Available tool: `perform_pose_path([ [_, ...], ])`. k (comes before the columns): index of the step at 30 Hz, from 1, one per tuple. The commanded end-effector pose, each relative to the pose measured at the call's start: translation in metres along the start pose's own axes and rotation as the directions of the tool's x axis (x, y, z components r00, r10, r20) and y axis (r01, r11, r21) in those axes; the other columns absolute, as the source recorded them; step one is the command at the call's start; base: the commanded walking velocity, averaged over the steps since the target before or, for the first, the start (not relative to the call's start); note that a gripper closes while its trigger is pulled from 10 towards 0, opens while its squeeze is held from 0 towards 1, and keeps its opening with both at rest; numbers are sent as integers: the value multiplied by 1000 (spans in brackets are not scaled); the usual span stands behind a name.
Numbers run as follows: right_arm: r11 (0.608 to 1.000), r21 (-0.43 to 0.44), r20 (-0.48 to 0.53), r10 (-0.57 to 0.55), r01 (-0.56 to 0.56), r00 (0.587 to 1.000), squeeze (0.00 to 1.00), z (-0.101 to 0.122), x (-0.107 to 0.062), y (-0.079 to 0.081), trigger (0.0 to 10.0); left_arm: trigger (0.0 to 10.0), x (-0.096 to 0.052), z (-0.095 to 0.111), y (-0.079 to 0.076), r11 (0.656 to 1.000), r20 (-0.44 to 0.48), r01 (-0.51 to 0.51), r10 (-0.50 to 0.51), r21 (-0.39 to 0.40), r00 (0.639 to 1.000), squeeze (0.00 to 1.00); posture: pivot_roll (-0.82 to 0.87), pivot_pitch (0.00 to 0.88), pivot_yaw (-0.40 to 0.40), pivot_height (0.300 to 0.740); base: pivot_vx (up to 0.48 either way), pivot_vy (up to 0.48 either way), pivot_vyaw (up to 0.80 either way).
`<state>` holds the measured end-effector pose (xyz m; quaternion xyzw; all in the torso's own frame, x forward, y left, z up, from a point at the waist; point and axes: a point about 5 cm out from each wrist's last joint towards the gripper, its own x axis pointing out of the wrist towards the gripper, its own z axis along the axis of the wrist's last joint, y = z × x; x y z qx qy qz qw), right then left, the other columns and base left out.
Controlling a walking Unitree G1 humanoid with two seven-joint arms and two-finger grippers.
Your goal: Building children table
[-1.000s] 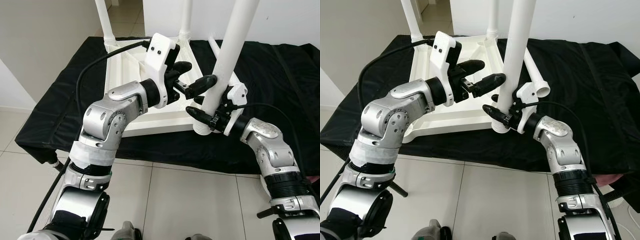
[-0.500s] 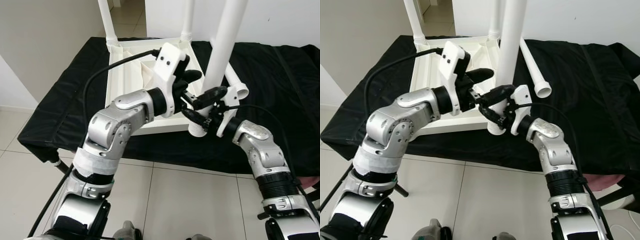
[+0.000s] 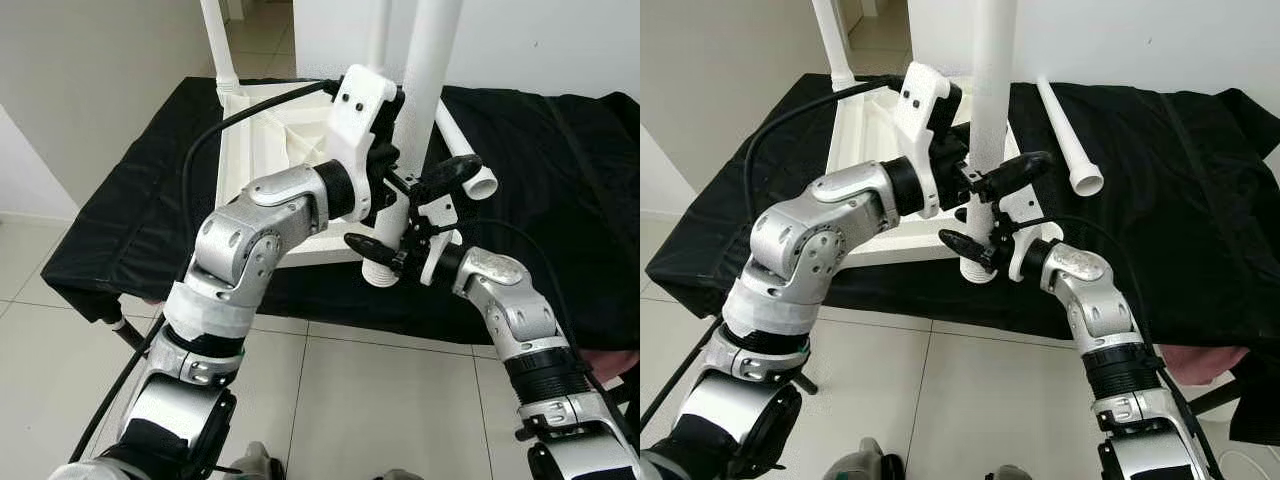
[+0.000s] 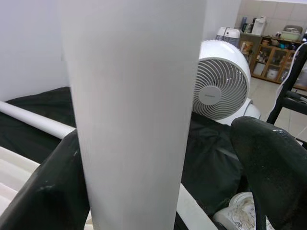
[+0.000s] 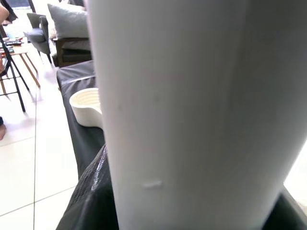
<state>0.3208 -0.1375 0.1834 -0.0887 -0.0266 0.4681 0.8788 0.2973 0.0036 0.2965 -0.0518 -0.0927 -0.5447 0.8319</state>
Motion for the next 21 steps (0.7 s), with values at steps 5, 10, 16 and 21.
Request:
perform_pose_path([
  [5, 1000, -8, -5, 14, -14, 1000, 0, 2, 2, 4, 10000, 0, 4, 5, 8, 998, 9, -63, 63, 16, 998, 0, -100, 30, 59, 740, 0, 0, 0],
  [10, 1000, -9, -4, 8, -8, 1000, 0, 2, 1, 3, 10000, 0, 5, 6, 10, 997, 14, -75, 75, 18, 997, 0, -100, 30, 59, 740, 0, 0, 0],
  [16, 1000, -11, 8, -16, 16, 1000, 0, 4, 1, -1, 10000, 0, 5, 8, 13, 997, 15, -81, 81, 14, 997, 0, -97, 35, 61, 740, 0, 0, 0],
  [21, 998, -5, 15, -64, 64, 998, 0, 5, 2, -7, 10000, 0, 5, 12, 15, 996, 27, -82, 81, 32, 996, 0, -98, 36, 58, 740, 0, 0, 0],
])
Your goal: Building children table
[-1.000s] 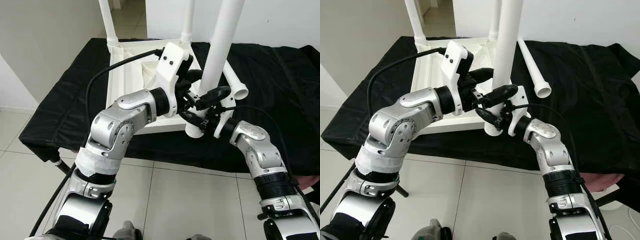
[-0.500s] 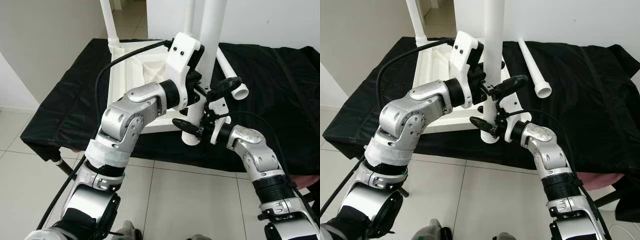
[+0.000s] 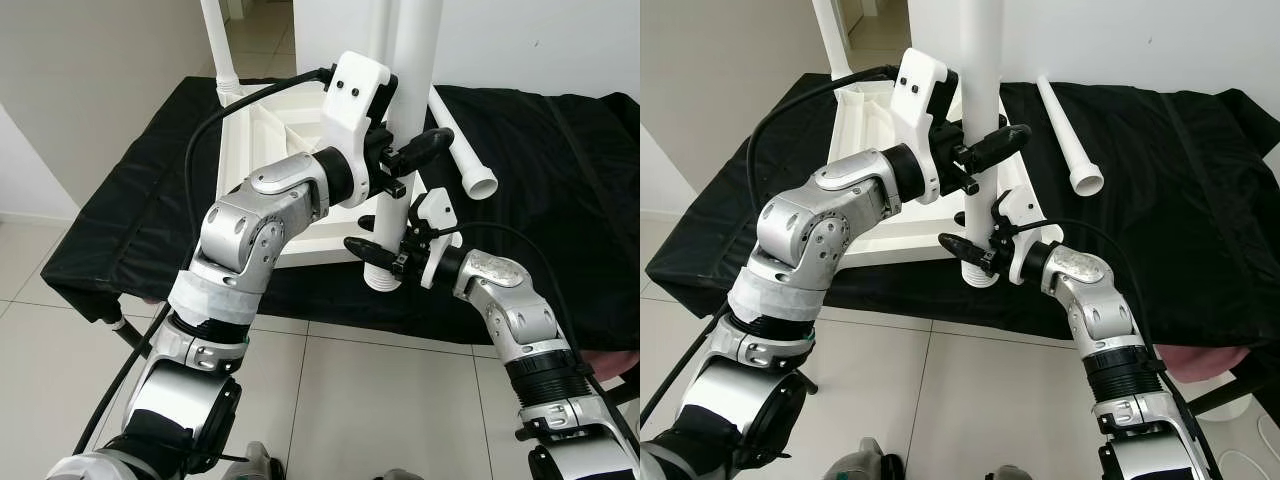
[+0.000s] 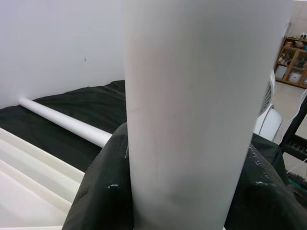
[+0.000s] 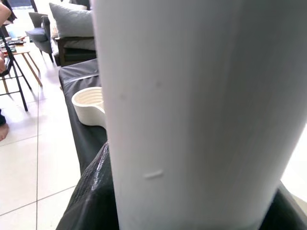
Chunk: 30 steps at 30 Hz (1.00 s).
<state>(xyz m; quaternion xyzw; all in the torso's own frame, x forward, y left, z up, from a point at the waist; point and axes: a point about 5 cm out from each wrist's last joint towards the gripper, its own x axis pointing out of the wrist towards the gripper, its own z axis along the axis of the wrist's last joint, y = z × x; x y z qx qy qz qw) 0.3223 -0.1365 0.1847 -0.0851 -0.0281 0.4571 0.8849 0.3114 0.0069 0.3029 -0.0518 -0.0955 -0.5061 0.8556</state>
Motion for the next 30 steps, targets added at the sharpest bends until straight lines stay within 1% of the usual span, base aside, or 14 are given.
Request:
perform_pose_path([
  [1, 999, -10, 12, -39, 39, 999, 0, 4, 1, -6, 10000, 0, 1, 6, 1, 1000, 22, 8, -8, 19, 1000, 0, -98, 36, 58, 740, 0, 0, 0],
  [4, 997, 7, 15, -71, 71, 997, 0, 5, 2, -9, 10000, 0, 3, 10, 3, 1000, 25, -3, 2, 30, 1000, 0, -99, 36, 57, 740, 0, 0, 0],
  [5, 995, 31, 23, -95, 95, 995, 0, 6, 3, -11, 10000, 10000, 5, 13, 5, 999, 23, -21, 20, 33, 1000, 0, -99, 36, 57, 740, 0, 0, 0],
  [6, 993, 44, 30, -113, 112, 993, 737, 7, 4, -12, 10000, 10000, 6, 15, 8, 999, 20, -39, 39, 37, 999, 0, -99, 36, 57, 740, 0, 0, 0],
  [7, 993, 44, 30, -113, 112, 993, 737, 7, 4, -12, 10000, 10000, 6, 15, 8, 999, 20, -39, 39, 37, 999, 0, -99, 36, 57, 740, 0, 0, 0],
  [8, 988, 65, 44, -143, 140, 989, 1000, 8, 6, -15, 10000, 10000, 8, 18, 11, 997, 19, -68, 67, 41, 998, 0, -102, 36, 57, 740, 0, 0, 0],
  [16, 954, 75, 78, -296, 291, 952, 1000, 12, 17, -19, 10000, 10000, 15, 26, 27, 970, -3, -212, 213, 115, 977, 0, -101, 36, 58, 740, 0, 0, 0],
  [18, 936, 82, 115, -350, 342, 930, 1000, 17, 25, -17, 10000, 10000, 19, 28, 35, 945, -8, -291, 295, 151, 955, 0, -99, 39, 62, 740, 0, 0, 0],
  [19, 936, 82, 115, -350, 342, 930, 1000, 17, 25, -17, 10000, 10000, 19, 28, 35, 945, -8, -291, 295, 151, 955, 0, -99, 39, 62, 740, 0, 0, 0],
  [20, 917, 91, 137, -398, 388, 907, 1000, 20, 33, -13, 10000, 10000, 22, 30, 41, 919, 0, -357, 362, 168, 932, 0, -98, 39, 61, 740, 0, 0, 0],
  [25, 886, 92, 139, -463, 454, 876, 1000, 22, 43, -8, 10000, 10000, 24, 34, 46, 896, 22, -423, 424, 138, 905, 0, -98, 39, 61, 740, 0, 0, 0],
  [28, 813, 97, 121, -582, 574, 804, 1000, 20, 54, -3, 10000, 10000, 27, 35, 46, 889, 31, -442, 442, 119, 896, 0, -100, 39, 58, 740, 0, 0, 0],
  [29, 813, 97, 121, -582, 574, 804, 1000, 20, 54, -3, 10000, 10000, 27, 35, 46, 889, 31, -442, 442, 119, 896, 0, -100, 39, 58, 740, 0, 0, 0],
  [30, 789, 103, 115, -614, 605, 781, 1000, 20, 58, -1, 10000, 10000, 28, 35, 47, 887, 35, -449, 448, 110, 893, 0, -100, 39, 58, 740, 0, 0, 0],
])
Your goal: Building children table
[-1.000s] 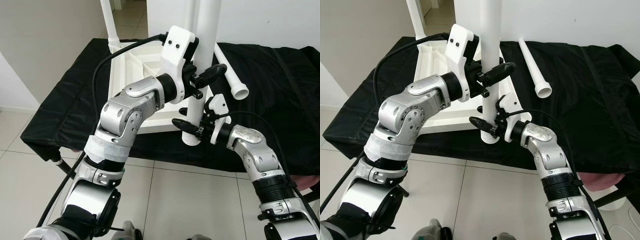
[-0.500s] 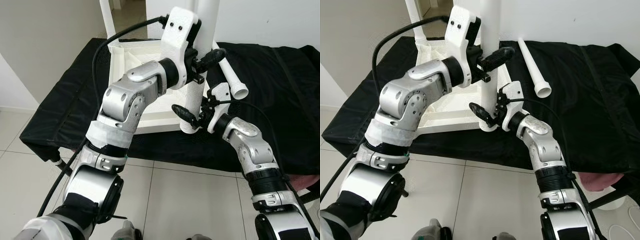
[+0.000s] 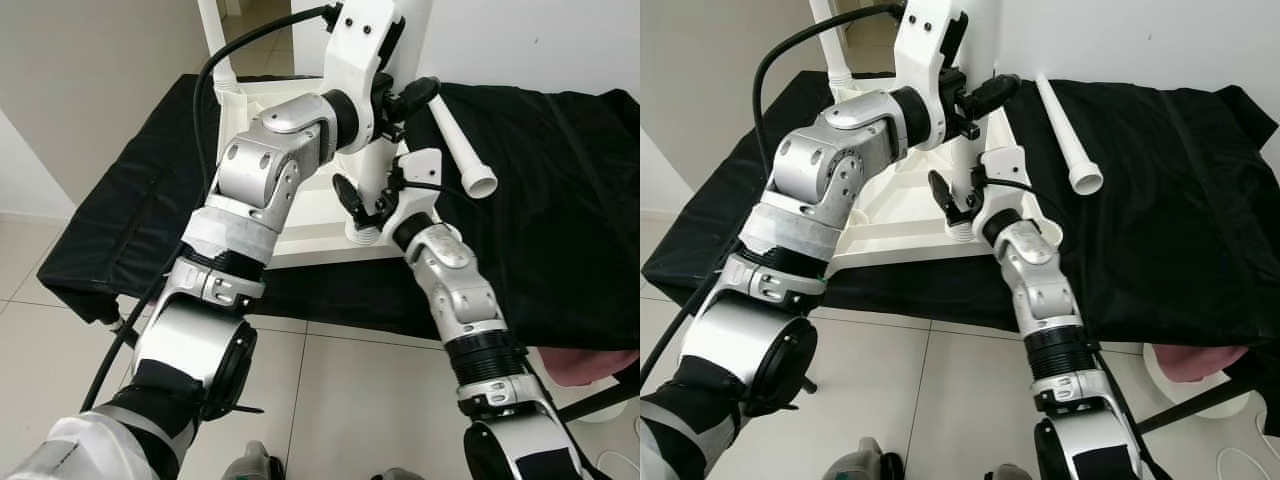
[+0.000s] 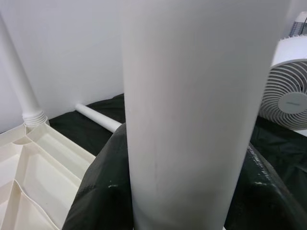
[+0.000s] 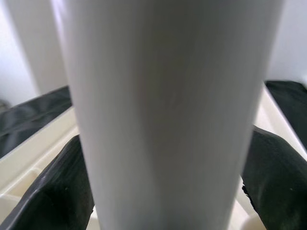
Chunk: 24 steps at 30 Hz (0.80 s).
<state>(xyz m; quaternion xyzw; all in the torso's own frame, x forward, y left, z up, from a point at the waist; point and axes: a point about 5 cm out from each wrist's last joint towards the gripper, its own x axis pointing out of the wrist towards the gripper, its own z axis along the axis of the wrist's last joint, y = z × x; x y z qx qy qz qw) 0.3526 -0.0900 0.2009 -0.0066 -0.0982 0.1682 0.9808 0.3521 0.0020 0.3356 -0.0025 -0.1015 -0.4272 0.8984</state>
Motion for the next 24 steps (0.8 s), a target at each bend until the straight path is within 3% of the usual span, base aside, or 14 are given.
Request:
perform_pose_path([
  [1, 995, -6, 8, -96, 96, 995, 0, 1, 6, 5, 10000, 10000, 1, 10, 15, 952, 37, -306, 307, -18, 951, 0, -100, 39, 58, 740, 0, 0, 0],
  [11, 967, -37, 1, -253, 253, 968, 0, 0, 9, 5, 10000, 10000, 3, 15, 16, 945, 65, -326, 327, -35, 943, 0, -97, 30, 48, 740, 0, 0, 0],
  [24, 969, -14, 51, -245, 246, 968, 0, 14, 18, 14, 10000, 10000, 10, 12, 6, 948, 65, -315, 317, -38, 946, 0, -99, 15, 45, 740, 0, 0, 0],
])
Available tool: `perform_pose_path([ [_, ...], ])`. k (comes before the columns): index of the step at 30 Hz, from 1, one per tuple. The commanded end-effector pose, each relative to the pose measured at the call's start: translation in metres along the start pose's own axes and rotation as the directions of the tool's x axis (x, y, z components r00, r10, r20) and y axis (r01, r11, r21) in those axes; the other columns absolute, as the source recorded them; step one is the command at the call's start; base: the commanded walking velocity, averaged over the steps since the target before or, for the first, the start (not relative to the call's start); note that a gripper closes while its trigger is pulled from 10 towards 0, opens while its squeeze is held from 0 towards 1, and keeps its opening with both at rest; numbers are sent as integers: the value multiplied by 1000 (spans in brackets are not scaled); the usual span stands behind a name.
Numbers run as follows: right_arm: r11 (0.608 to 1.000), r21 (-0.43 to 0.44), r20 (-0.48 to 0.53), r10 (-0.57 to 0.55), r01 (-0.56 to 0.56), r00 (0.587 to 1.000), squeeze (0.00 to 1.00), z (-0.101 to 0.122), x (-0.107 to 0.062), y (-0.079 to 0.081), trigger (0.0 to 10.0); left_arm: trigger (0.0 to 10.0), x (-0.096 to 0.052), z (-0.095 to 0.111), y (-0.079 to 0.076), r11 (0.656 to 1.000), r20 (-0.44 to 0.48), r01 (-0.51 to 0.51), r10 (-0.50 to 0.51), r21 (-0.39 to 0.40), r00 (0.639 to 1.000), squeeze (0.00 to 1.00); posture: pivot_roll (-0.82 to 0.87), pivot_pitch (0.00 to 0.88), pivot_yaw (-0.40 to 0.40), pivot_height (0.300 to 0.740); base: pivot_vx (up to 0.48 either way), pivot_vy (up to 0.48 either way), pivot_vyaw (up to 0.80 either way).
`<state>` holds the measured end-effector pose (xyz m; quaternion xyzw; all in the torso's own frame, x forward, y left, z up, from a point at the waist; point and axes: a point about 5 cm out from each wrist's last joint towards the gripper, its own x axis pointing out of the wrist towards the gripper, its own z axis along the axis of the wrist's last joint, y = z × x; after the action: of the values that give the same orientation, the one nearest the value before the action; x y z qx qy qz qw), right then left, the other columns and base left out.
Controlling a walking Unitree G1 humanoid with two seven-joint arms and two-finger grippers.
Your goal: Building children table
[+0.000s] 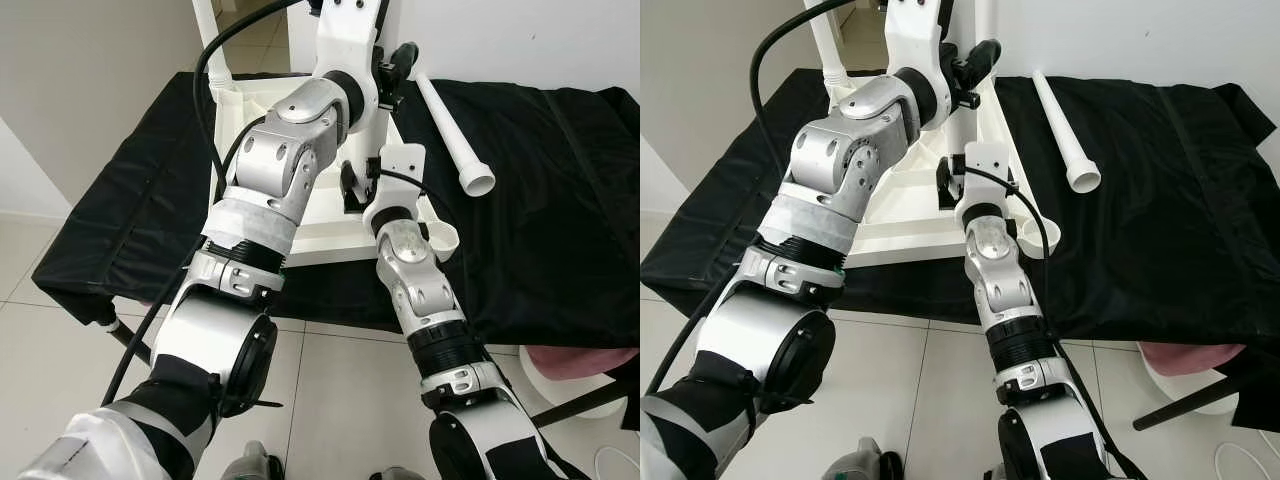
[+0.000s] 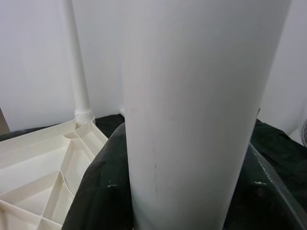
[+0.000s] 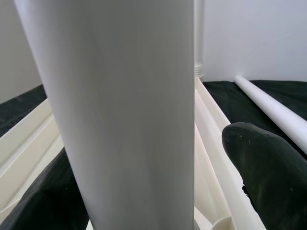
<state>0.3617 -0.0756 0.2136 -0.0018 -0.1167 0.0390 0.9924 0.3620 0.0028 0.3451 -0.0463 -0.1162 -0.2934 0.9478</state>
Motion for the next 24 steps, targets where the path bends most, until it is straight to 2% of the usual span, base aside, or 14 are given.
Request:
perform_pose_path([
  [1, 1000, 3, 17, 14, -15, 1000, 0, 4, 2, 5, 10000, 10000, 2, 4, -5, 1000, 17, -23, 23, 10, 1000, 0, -99, 15, 45, 740, 0, 0, 0],
  [14, 999, -15, 20, 29, -29, 999, 0, 5, 3, 5, 10000, 10000, 2, 4, -10, 1000, 20, -10, 10, 7, 1000, 0, -100, 18, 39, 740, 0, 0, 0],
  [15, 999, -16, 21, 29, -29, 999, 0, 5, 4, 5, 7333, 10000, 3, 4, -11, 1000, 20, -10, 9, 7, 1000, 0, -100, 18, 39, 740, 0, 0, 0],
  [17, 999, -16, 21, 29, -29, 999, 0, 5, 4, 5, 7333, 10000, 3, 4, -11, 1000, 20, -10, 9, 7, 1000, 0, -100, 18, 39, 740, 0, 0, 0],
  [18, 999, -17, 23, 29, -29, 999, 0, 6, 4, 5, 4941, 10000, 3, 4, -11, 1000, 19, -9, 9, 6, 1000, 0, -100, 18, 39, 740, 0, 0, 0],
  [20, 999, -17, 23, 29, -29, 999, 0, 6, 4, 5, 4941, 10000, 3, 4, -11, 1000, 19, -9, 9, 6, 1000, 0, -100, 18, 39, 740, 0, 0, 0],
  [21, 999, -16, 23, 28, -28, 999, 0, 6, 5, 5, 941, 10000, 3, 3, -11, 1000, 19, -9, 9, 5, 1000, 0, -100, 18, 39, 740, 0, 0, 0],
  [22, 1000, -14, 22, 21, -21, 1000, 0, 6, 5, 4, 0, 10000, 3, 4, -11, 1000, 20, -8, 8, 6, 1000, 0, -101, 22, 38, 740, 0, 0, 0],
  [24, 1000, -11, 19, 17, -17, 1000, 0, 6, 5, 3, 0, 10000, 3, 4, -12, 1000, 21, -9, 9, 5, 1000, 0, -101, 26, 37, 740, 0, 0, 0],
])
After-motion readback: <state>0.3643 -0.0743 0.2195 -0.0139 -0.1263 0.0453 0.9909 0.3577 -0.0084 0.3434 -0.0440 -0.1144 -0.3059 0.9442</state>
